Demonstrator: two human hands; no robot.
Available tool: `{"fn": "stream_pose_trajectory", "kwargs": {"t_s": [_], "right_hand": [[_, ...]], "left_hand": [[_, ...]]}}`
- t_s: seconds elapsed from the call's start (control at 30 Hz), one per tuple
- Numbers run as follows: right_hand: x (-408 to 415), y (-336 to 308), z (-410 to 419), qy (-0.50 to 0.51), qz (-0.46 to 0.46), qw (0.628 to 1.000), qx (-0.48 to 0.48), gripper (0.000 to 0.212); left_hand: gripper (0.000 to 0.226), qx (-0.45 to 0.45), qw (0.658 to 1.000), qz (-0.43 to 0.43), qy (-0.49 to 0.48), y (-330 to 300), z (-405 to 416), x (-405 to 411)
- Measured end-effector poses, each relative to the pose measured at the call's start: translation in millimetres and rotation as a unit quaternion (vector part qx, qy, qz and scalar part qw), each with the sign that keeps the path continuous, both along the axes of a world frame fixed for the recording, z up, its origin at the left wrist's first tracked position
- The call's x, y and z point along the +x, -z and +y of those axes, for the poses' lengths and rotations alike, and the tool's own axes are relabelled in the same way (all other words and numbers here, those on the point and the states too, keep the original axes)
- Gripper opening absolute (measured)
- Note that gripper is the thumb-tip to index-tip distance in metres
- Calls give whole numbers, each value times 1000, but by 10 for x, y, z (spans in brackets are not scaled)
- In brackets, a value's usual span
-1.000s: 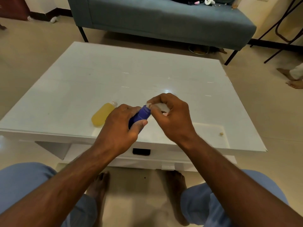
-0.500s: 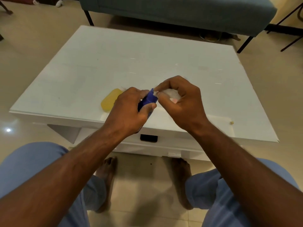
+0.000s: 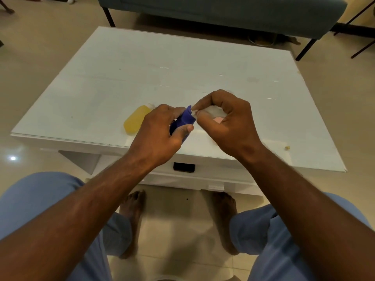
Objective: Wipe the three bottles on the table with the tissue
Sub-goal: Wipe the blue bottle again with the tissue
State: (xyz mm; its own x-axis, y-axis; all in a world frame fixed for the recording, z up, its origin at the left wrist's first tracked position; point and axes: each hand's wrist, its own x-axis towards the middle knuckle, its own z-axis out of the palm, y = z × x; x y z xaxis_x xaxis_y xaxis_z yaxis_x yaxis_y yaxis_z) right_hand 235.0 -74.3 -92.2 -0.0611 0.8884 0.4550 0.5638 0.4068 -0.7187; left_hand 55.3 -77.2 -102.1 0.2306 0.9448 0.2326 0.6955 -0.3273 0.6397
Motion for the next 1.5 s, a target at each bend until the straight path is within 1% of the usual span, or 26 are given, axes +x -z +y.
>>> {"fn": "stream_pose_trajectory", "kwargs": {"t_s": [0.1, 0.27, 0.4, 0.47, 0.6, 0.67, 0.8, 0.93, 1.03, 1.17, 1.23, 1.37, 1.5], "right_hand": [[15, 12, 27, 38, 8, 999, -17, 9], [22, 8, 21, 15, 9, 1000, 10, 12], [38, 11, 123, 65, 26, 998, 2, 13], [64, -22, 182, 73, 35, 997, 7, 13], [66, -53, 191, 57, 43, 997, -9, 14], [41, -32, 205, 53, 62, 997, -16, 15], [-35, -28, 325, 38, 80, 996, -22, 20], [-59, -8, 418, 24, 69, 997, -23, 24], [-79, 37, 448, 30, 36, 999, 10, 22], [-75, 55, 418, 28, -5, 998, 63, 17], [-59, 59, 415, 27, -6, 997, 72, 16], [-25, 70, 454, 52, 5, 997, 56, 19], [-67, 85, 437, 48, -17, 995, 87, 17]], "left_hand": [[48, 0, 1000, 4, 5, -15, -19, 7], [45, 7, 1000, 15, 8, -31, 64, -14], [41, 22, 1000, 16, 13, -135, 319, 36], [38, 31, 999, 5, 18, -148, 414, 78], [37, 24, 999, -22, 25, -62, 456, 85], [38, 15, 999, -31, 26, -23, 469, 52], [36, 24, 999, -43, 24, 0, 588, -36], [40, 29, 999, -34, 16, 36, 652, -86], [48, 28, 999, -36, 6, 80, 685, -116], [53, 52, 998, -36, 8, 111, 682, -143], [52, 57, 997, -51, 14, 109, 681, -130], [52, 40, 997, -60, 11, 95, 681, -40], [46, 21, 997, -71, 7, 62, 677, 22]]}}
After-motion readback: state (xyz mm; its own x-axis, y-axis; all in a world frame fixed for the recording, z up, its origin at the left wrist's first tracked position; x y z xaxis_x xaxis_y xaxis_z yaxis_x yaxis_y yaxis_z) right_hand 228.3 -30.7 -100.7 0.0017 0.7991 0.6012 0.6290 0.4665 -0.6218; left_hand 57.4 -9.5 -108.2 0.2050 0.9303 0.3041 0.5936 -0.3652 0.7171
